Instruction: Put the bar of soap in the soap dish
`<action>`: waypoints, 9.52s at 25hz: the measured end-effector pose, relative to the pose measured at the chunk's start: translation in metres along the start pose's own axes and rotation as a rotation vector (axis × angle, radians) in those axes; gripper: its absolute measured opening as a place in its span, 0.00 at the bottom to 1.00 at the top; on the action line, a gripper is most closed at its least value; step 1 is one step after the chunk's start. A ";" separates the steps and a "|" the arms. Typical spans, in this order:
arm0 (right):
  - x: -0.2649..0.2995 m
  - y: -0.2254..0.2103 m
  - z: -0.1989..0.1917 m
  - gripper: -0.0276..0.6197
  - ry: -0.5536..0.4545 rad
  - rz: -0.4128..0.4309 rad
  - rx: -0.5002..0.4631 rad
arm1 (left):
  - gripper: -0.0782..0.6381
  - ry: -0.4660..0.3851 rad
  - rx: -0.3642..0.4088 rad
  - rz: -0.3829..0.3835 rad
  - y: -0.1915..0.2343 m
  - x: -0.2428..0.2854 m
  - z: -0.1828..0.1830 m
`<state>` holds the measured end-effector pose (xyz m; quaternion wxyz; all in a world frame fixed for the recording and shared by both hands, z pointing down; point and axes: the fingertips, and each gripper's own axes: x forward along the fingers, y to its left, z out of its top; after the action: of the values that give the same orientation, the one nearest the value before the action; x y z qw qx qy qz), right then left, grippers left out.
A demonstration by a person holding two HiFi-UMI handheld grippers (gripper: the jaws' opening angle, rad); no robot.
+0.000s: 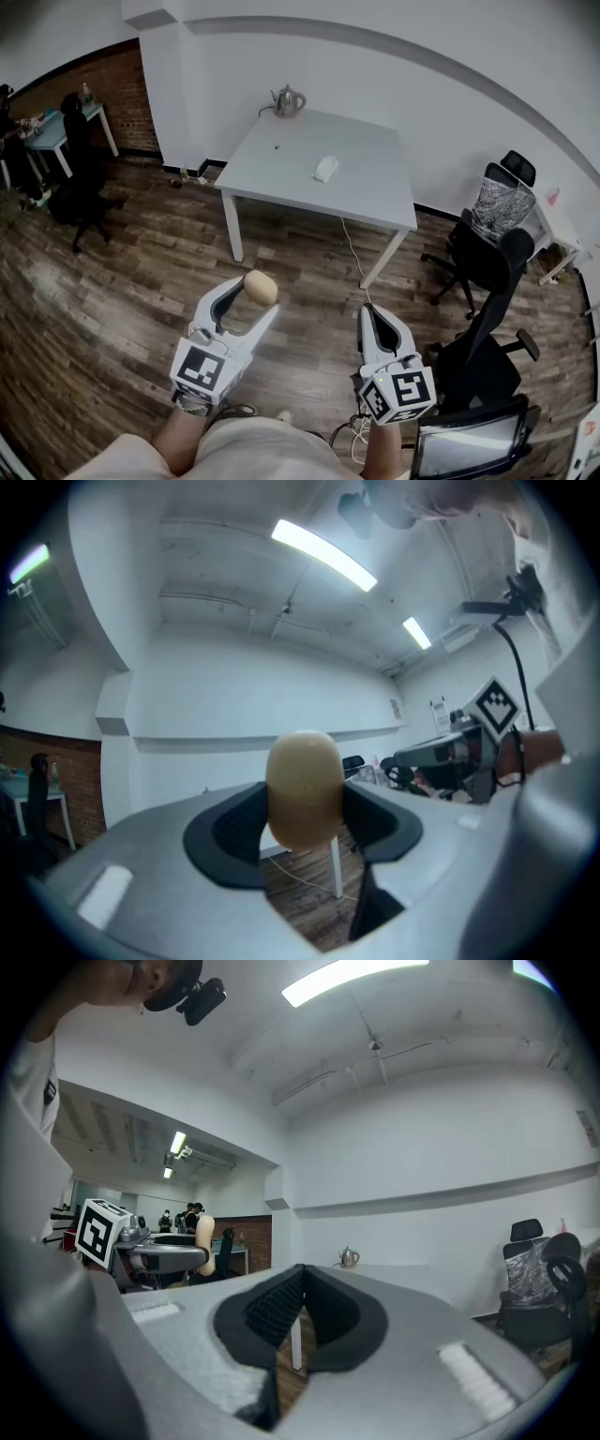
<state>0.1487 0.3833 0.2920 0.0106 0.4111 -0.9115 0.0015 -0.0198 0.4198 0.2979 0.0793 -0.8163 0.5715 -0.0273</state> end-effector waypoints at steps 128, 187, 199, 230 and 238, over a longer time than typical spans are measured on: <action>0.207 -0.091 -0.026 0.05 0.098 -0.096 0.049 | 0.48 0.053 -0.078 -0.163 0.125 0.208 -0.056; 0.308 -0.204 -0.039 0.05 0.127 0.029 0.070 | 0.48 0.099 -0.111 -0.044 0.151 0.334 -0.069; 0.336 -0.209 -0.042 0.05 0.146 0.027 0.067 | 0.48 0.103 -0.137 -0.053 0.169 0.356 -0.081; 0.435 -0.242 -0.042 0.05 0.186 -0.020 0.052 | 0.48 0.100 -0.178 -0.088 0.247 0.442 -0.105; 0.454 -0.251 -0.050 0.05 0.192 -0.055 0.065 | 0.48 0.105 -0.192 -0.117 0.264 0.465 -0.118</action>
<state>0.0374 -0.1222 0.3496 0.0848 0.4339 -0.8942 0.0702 -0.1203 -0.1157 0.3501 -0.0311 -0.8496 0.5262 -0.0197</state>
